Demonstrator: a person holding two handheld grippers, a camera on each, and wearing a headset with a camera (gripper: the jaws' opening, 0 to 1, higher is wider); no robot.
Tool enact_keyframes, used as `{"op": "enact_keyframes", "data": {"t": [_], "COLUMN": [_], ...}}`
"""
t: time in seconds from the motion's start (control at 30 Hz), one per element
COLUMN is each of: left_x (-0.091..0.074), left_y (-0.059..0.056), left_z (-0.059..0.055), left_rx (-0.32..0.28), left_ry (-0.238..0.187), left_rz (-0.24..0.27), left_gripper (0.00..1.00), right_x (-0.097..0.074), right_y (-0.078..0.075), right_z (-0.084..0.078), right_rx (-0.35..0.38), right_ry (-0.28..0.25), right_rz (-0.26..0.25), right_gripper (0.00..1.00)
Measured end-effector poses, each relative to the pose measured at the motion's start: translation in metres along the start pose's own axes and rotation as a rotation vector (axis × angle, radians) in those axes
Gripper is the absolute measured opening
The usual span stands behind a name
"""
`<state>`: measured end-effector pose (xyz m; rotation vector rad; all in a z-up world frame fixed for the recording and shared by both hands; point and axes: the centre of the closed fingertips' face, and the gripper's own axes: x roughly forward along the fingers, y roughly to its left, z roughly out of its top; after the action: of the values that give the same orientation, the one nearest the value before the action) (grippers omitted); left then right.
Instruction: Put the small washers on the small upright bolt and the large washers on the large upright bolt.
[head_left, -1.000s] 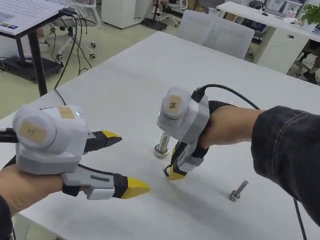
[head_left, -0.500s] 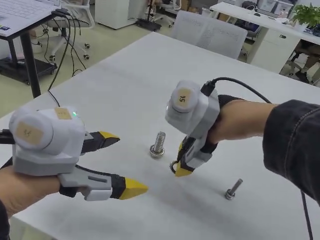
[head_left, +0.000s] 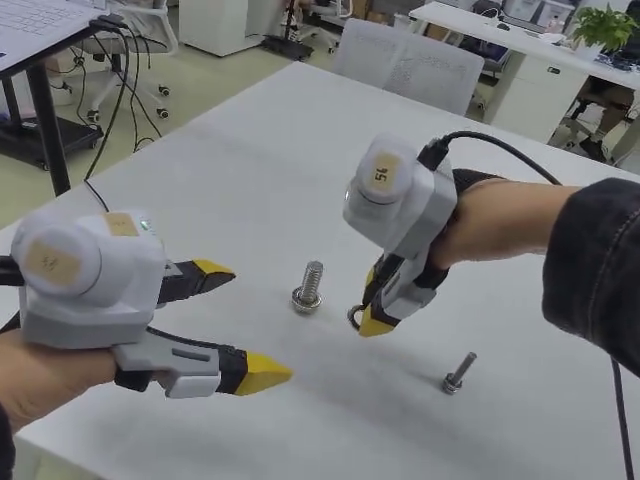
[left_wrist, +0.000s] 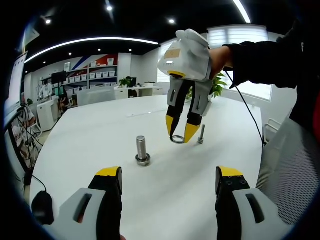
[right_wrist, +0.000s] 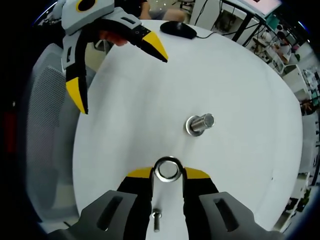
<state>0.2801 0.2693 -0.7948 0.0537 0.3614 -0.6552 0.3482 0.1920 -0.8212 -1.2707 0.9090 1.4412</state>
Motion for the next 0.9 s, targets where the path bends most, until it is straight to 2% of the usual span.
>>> {"op": "enact_keyframes", "data": {"t": [0.5, 0.7, 0.9], "left_x": [0.0, 0.0, -0.001], "left_y": [0.001, 0.002, 0.003], "left_z": [0.0, -0.001, -0.003], "left_rx": [-0.003, -0.003, -0.009], "left_ry": [-0.004, -0.003, -0.002], "left_rz": [0.003, 0.003, 0.008], "left_gripper": [0.76, 0.76, 0.76], "right_x": [-0.017, -0.026, -0.028], "right_y": [-0.012, -0.019, -0.025], "right_z": [0.007, 0.021, 0.035], "right_rx": [-0.025, -0.042, -0.062], "right_ry": [0.004, -0.009, -0.022], "right_rz": [-0.017, -0.032, -0.038], "right_gripper": [0.23, 0.23, 0.23]}}
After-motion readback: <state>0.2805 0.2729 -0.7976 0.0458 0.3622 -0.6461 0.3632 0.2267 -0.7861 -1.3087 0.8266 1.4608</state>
